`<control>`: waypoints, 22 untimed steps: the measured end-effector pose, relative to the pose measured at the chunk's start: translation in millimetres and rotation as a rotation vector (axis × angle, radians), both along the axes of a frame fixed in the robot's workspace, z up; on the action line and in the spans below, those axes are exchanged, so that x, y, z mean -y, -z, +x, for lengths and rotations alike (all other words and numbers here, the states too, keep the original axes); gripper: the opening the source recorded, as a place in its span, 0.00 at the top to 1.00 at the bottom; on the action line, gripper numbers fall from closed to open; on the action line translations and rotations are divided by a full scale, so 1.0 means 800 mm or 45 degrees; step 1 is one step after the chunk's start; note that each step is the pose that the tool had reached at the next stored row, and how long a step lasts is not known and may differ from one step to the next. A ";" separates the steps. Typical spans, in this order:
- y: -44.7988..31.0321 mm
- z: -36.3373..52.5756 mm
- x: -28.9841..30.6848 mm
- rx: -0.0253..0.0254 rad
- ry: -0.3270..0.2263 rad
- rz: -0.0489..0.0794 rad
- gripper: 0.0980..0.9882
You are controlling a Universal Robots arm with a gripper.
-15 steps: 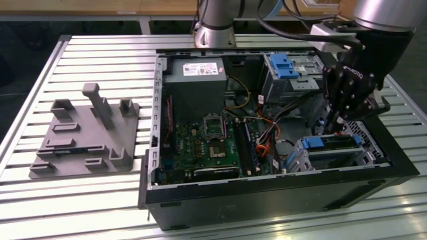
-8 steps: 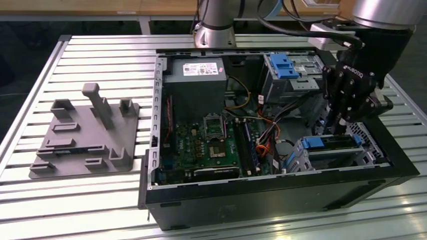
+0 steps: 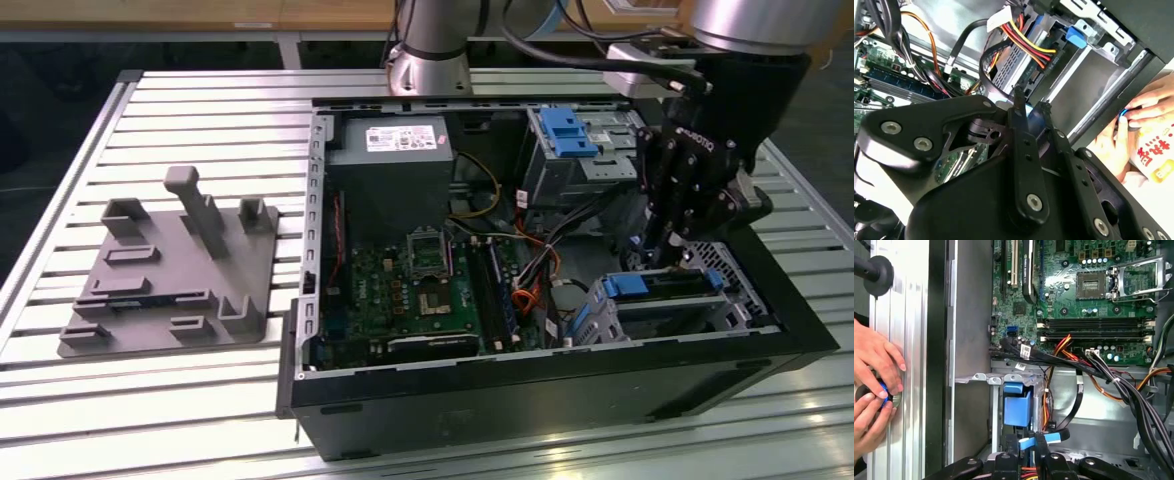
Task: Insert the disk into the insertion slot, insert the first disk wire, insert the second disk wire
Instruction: 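Insert the second disk wire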
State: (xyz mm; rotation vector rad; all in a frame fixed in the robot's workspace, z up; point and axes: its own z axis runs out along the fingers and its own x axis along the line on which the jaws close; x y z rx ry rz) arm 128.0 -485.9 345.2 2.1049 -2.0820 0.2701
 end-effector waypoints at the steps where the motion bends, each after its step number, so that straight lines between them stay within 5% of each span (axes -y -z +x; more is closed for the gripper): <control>1: -0.0006 0.000 -0.0007 0.0000 0.000 0.001 0.80; 10: -0.0068 -0.001 -0.0105 0.0000 0.000 0.003 0.80; 17: -0.0086 -0.002 -0.0292 0.0018 -0.002 -0.013 0.80; 19: -0.0087 -0.005 -0.0302 0.0026 -0.004 -0.027 0.80; 22: -0.0086 -0.008 -0.0306 0.0026 -0.012 -0.070 0.80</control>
